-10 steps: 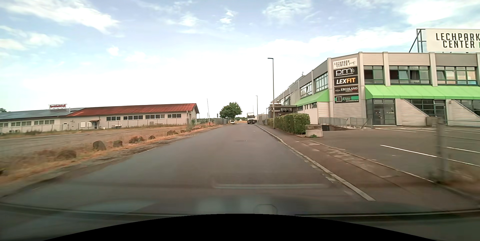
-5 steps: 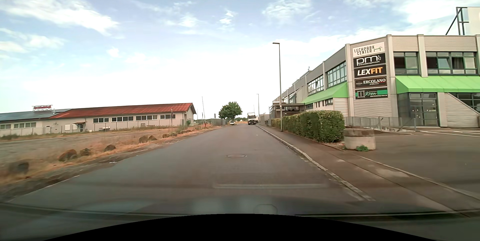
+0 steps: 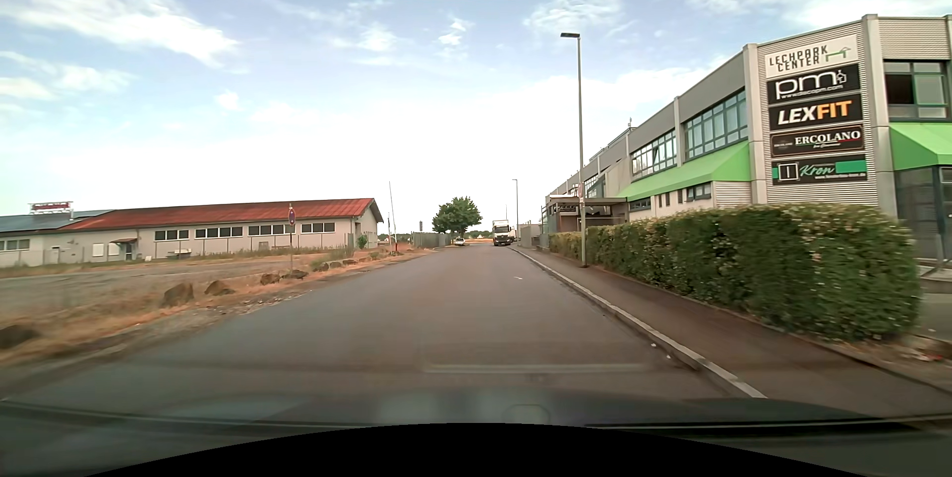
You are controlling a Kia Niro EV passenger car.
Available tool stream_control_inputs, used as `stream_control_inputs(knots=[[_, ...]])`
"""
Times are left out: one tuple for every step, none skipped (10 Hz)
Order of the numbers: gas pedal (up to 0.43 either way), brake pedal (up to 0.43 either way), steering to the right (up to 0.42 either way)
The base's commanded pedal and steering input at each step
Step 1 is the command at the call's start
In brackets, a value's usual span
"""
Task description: Follow the waypoints while adhering to traffic rules and regulations
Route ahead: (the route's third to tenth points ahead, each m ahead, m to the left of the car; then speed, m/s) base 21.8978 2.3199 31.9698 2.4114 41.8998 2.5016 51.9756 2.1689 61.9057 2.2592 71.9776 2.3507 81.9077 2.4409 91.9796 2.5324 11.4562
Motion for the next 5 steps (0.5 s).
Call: stream_control_inputs(knots=[[0.110, 0.000, -0.005], [0.110, 0.000, -0.005], [0.098, 0.000, -0.005], [0.098, 0.000, -0.005], [0.098, 0.000, -0.004]])
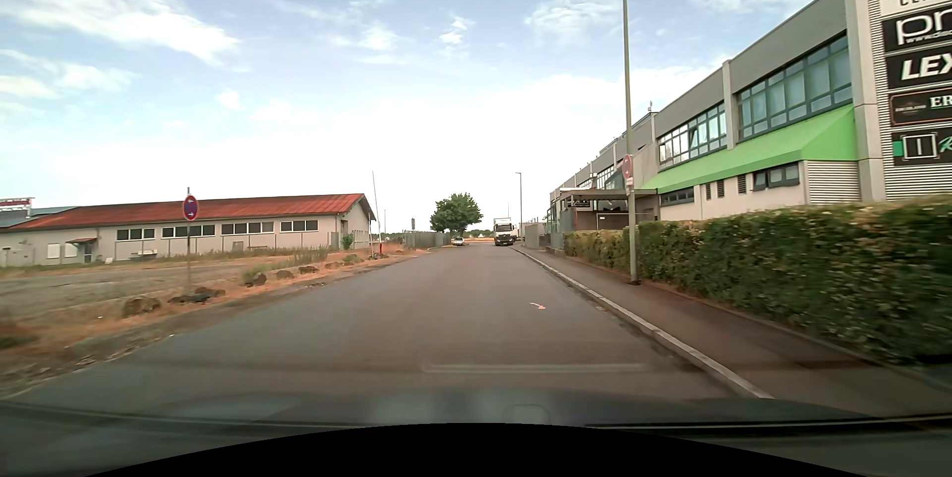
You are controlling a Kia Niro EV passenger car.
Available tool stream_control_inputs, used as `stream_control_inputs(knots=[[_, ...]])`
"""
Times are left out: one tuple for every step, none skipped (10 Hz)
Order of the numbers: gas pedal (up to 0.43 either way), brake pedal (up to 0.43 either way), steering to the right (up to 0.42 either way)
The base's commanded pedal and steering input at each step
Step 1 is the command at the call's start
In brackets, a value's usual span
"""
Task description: Follow the waypoints while adhering to traffic rules and regulations
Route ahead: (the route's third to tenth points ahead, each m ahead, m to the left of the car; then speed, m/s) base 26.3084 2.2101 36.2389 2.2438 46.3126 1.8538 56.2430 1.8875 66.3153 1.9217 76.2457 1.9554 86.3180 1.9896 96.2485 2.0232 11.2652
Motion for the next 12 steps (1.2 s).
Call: stream_control_inputs(knots=[[0.098, 0.000, -0.005], [0.098, 0.000, -0.005], [0.098, 0.000, -0.005], [0.098, 0.000, -0.005], [0.098, 0.000, -0.005], [0.098, 0.000, -0.004], [0.098, 0.000, -0.005], [0.098, 0.000, -0.004], [0.098, 0.000, -0.005], [0.098, 0.000, -0.004], [0.098, 0.000, -0.004], [0.098, 0.000, -0.004]])
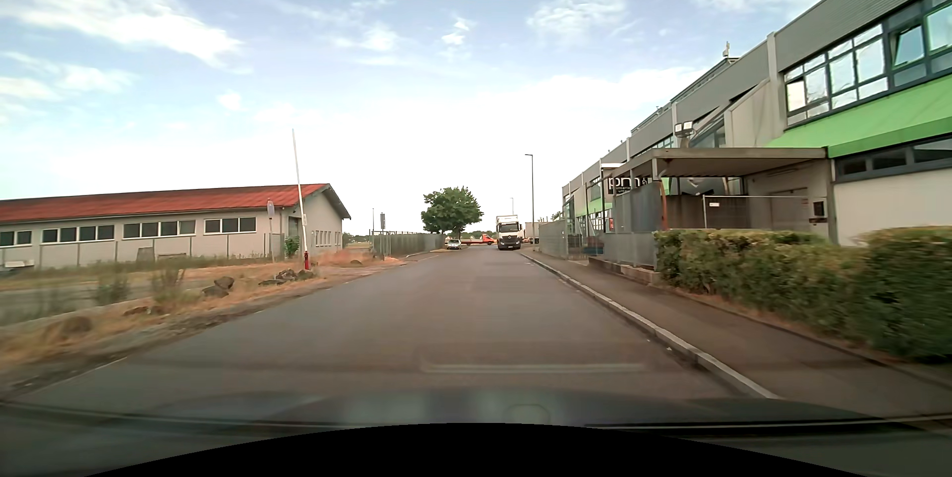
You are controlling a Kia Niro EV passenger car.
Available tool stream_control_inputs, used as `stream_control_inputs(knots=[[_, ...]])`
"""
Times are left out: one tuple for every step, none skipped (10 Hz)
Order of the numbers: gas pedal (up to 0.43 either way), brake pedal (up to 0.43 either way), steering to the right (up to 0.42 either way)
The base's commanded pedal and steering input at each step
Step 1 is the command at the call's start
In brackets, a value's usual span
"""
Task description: Follow the waypoints while adhering to traffic rules and regulations
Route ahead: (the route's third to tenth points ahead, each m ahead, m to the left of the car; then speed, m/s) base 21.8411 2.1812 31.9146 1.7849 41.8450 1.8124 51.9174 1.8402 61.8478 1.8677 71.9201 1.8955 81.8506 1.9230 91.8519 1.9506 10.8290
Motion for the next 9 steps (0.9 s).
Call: stream_control_inputs(knots=[[0.098, 0.000, -0.004], [0.098, 0.000, -0.004], [0.098, 0.000, -0.004], [0.098, 0.000, -0.004], [0.098, 0.000, -0.004], [0.098, 0.000, -0.004], [0.087, 0.000, -0.004], [0.087, 0.000, -0.004], [0.087, 0.000, -0.004]])
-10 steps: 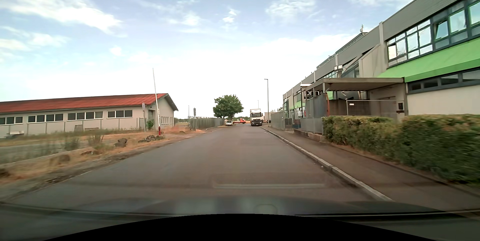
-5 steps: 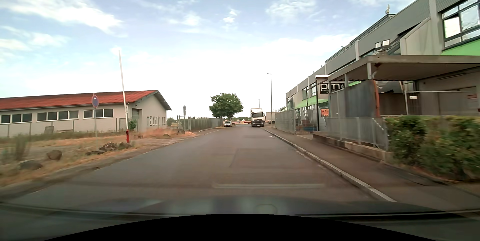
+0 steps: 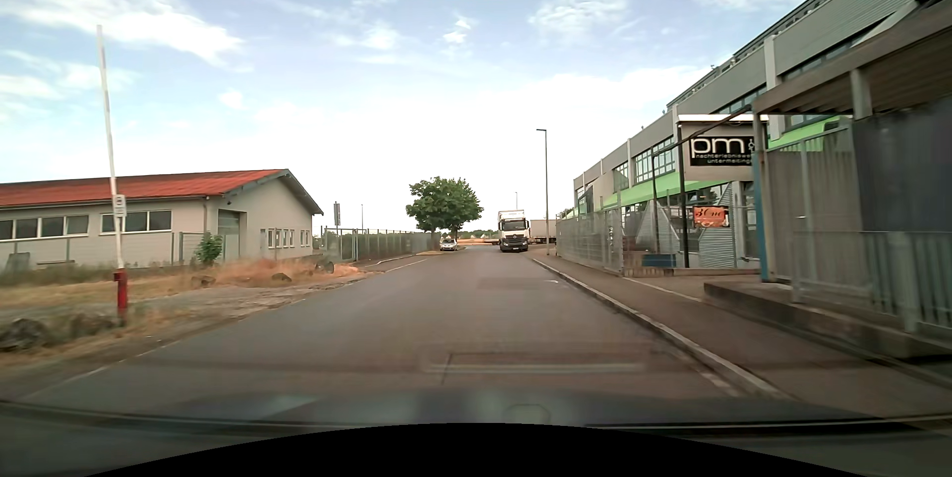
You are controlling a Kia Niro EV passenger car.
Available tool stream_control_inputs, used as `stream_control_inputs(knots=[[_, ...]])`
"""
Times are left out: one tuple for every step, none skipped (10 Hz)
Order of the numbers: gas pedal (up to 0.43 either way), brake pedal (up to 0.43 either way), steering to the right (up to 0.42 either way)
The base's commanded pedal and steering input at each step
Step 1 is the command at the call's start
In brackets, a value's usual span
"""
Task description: Follow the waypoints while adhering to traffic rules and regulations
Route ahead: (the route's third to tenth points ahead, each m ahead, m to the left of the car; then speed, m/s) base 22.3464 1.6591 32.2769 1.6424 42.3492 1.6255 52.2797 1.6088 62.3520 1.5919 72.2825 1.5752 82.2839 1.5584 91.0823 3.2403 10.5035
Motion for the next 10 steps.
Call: stream_control_inputs(knots=[[0.087, 0.000, -0.004], [0.087, 0.000, -0.004], [0.087, 0.000, -0.004], [0.079, 0.000, -0.006], [0.079, 0.000, -0.009], [0.079, 0.000, -0.013], [0.079, 0.000, -0.022], [0.079, 0.000, -0.031], [0.079, 0.000, -0.030], [0.079, 0.000, -0.031]])
